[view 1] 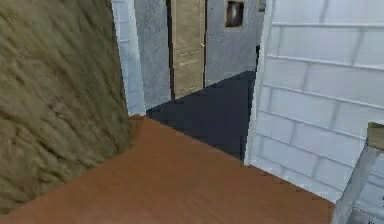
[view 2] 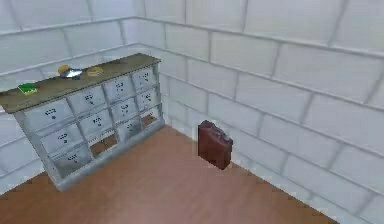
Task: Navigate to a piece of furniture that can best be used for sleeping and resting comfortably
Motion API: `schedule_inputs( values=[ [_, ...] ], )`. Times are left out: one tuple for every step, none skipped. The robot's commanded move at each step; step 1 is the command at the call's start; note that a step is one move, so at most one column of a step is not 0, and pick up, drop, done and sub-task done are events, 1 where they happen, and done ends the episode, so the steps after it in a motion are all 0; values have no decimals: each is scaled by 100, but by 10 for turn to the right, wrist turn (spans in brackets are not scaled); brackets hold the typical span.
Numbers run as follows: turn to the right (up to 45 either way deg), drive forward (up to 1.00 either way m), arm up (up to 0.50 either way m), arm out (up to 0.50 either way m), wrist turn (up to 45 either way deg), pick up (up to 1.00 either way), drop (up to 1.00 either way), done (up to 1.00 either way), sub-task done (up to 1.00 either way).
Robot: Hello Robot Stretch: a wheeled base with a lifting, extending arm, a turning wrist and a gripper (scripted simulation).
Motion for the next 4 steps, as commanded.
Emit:
schedule_inputs(
  values=[
    [0,100,0,0,0,0,0,0,0],
    [0,55,0,0,0,0,0,0,0],
    [180,0,0,0,0,0,0,0,0],
    [0,85,0,0,0,0,0,0,0]
  ],
)
